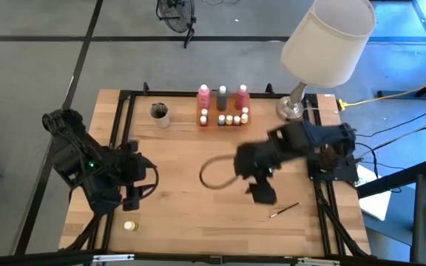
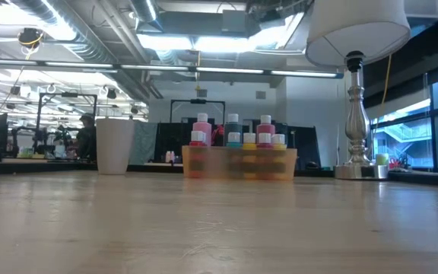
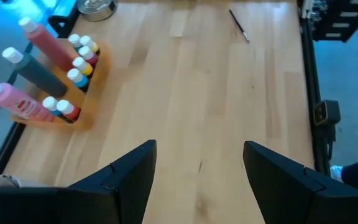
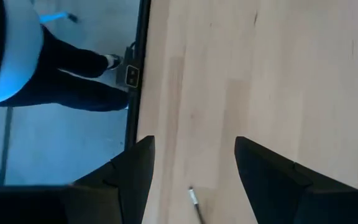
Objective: Pick & Place Paint Supplies
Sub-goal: Put the silver paint brush into the white cup
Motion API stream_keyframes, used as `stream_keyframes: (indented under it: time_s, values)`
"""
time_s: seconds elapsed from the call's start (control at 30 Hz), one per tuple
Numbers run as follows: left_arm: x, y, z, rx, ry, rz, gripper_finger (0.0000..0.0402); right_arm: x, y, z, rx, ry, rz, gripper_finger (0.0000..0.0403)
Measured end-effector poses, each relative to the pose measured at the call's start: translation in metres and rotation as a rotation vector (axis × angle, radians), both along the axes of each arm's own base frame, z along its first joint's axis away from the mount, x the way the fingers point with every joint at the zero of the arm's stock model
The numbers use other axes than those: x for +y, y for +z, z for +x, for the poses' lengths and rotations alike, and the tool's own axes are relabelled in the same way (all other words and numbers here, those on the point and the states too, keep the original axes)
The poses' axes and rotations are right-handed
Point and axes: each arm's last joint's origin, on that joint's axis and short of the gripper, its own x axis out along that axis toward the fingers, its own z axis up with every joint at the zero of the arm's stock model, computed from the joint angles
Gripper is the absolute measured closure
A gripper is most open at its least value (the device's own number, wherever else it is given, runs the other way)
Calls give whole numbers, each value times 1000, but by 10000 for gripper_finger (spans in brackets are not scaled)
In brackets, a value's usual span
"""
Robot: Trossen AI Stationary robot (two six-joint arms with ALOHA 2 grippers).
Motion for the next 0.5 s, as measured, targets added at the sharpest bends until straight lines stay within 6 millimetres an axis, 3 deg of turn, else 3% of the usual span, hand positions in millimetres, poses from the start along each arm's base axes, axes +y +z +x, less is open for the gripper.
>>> stream_keyframes:
  time_s: [0.27,0.5]
  values:
    - [-17,-7,0,15,-49,34,164,77,-22,-23,68,0,-99,177]
    - [-46,-19,24,-61,-92,102,164,110,-65,-30,194,106,-202,177]
